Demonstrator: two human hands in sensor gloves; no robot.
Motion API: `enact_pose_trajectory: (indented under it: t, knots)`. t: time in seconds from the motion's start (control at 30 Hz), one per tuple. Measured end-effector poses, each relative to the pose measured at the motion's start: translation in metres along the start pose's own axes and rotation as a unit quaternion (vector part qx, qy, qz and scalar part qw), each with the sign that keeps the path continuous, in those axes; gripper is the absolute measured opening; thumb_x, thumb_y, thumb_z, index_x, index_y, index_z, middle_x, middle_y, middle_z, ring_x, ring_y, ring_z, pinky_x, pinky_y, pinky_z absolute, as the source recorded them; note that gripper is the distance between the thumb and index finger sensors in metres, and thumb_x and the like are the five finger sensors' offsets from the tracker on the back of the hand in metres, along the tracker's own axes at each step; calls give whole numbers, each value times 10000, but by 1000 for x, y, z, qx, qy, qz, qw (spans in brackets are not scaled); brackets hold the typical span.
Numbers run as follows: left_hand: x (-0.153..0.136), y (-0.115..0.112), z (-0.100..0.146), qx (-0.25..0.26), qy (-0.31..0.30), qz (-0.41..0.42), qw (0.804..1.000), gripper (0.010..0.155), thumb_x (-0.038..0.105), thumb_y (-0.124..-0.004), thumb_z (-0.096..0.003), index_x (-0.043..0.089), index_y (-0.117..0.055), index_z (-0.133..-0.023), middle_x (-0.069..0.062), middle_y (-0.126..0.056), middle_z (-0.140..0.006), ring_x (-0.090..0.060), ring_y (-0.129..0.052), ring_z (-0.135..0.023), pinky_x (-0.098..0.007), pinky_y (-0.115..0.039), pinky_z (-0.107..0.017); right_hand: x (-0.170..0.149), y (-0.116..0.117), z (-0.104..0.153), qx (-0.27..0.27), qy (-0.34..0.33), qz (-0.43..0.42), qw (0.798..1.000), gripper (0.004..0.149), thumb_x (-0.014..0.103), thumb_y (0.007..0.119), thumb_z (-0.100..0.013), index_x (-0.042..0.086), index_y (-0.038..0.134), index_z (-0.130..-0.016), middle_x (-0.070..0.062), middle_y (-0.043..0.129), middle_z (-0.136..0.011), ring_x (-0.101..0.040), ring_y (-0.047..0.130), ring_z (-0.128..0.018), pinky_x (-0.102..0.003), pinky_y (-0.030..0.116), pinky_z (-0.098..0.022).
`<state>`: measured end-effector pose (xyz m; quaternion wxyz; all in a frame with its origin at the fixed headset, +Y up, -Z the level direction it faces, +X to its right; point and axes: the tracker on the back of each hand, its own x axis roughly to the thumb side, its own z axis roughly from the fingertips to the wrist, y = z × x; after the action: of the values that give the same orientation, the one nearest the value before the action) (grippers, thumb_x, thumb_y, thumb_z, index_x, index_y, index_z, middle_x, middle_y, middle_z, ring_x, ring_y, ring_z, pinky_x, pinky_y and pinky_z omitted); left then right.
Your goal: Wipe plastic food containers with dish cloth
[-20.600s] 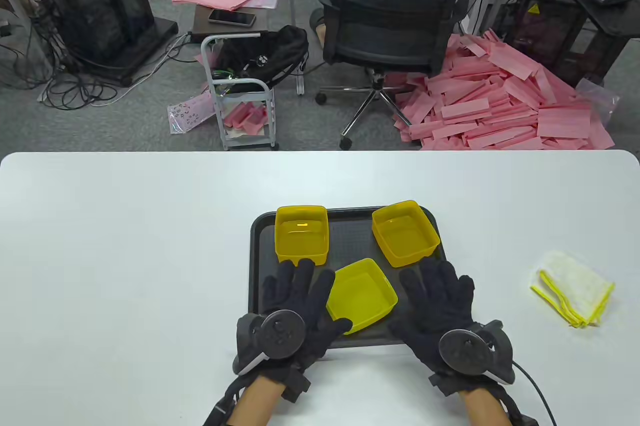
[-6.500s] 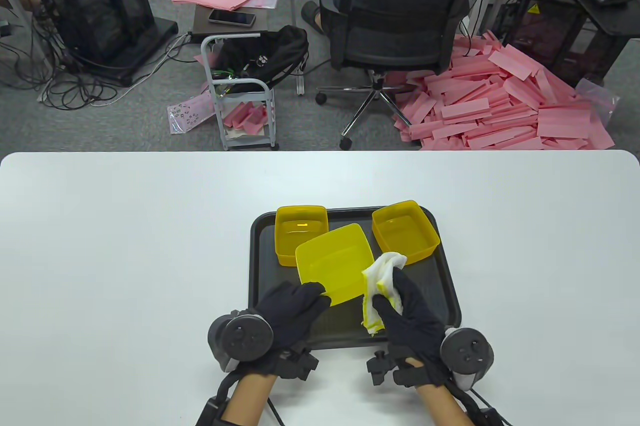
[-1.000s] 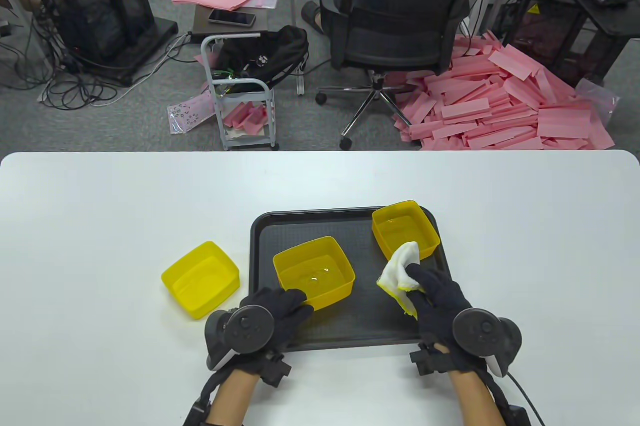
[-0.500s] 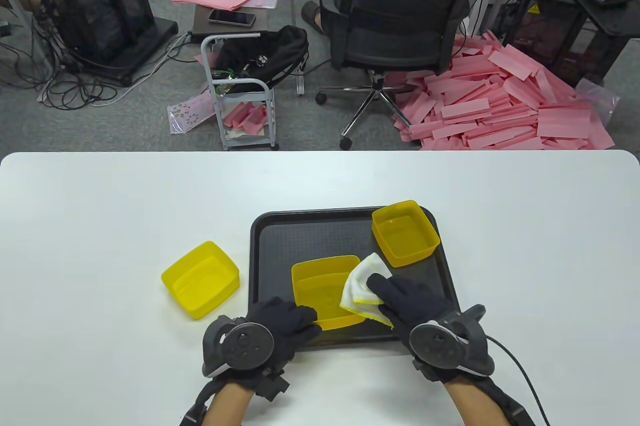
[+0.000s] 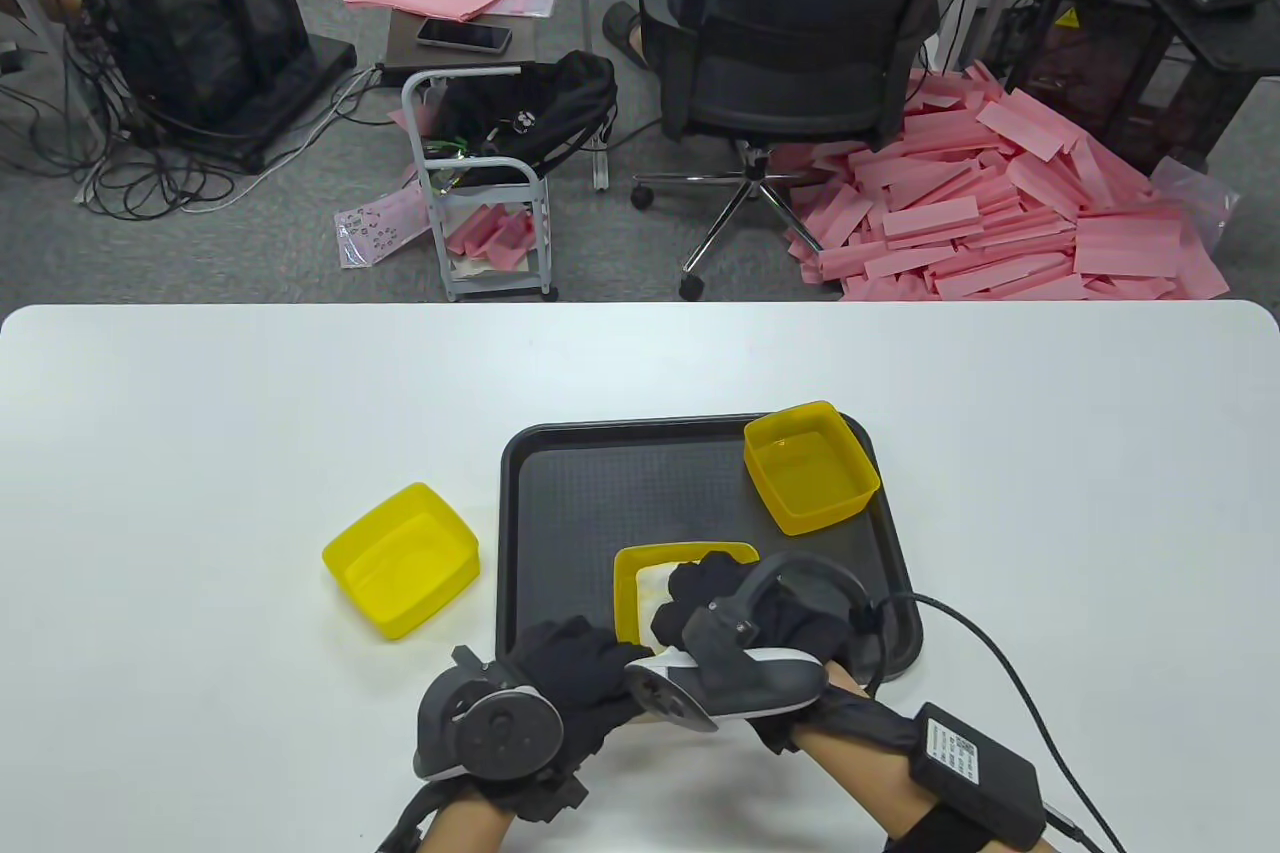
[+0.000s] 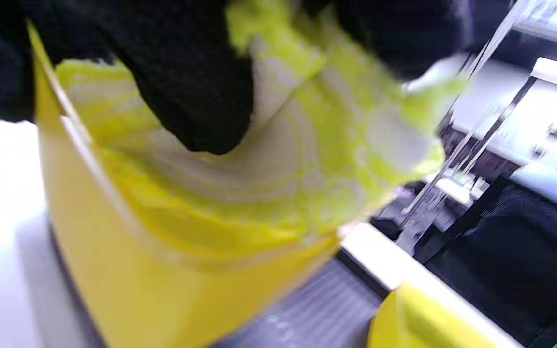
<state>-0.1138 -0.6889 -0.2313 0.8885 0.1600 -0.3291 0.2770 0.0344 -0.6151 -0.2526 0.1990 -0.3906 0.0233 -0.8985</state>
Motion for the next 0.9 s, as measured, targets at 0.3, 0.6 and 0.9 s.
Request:
enact_pose_trajectory:
  t: [0.3, 0.6, 0.9]
  knots:
    - [8, -2, 0, 6, -23, -2, 1000, 381, 504, -899, -396, 310, -984, -713, -68, -1009, -491, -280, -987, -394, -445, -842, -303, 1, 2, -14, -20, 7, 77, 997, 450, 334, 959, -424, 316, 839, -858, -58, 868, -934, -303, 961, -601, -323, 958, -322]
    - [10, 2, 1, 41, -21, 1, 999, 377, 490, -900, -398, 289, -992, -703, -69, -1003, -457, -273, -983, -359, -452, -839, -288, 4, 9, -17, 31, -32, 230, 972, 446, 344, 926, -435, 400, 814, -863, 66, 885, -906, -294, 930, -588, -347, 891, -310]
    - [6, -1, 1, 53, 2, 8, 999, 371, 488, -891, -401, 290, -989, -698, -57, -1004, -444, -265, -985, -341, -468, -838, -285, -1, 10, -15, 152, -22, 203, 967, 396, 280, 848, -498, 455, 815, -852, -73, 725, -1071, -396, 746, -836, -491, 788, -524]
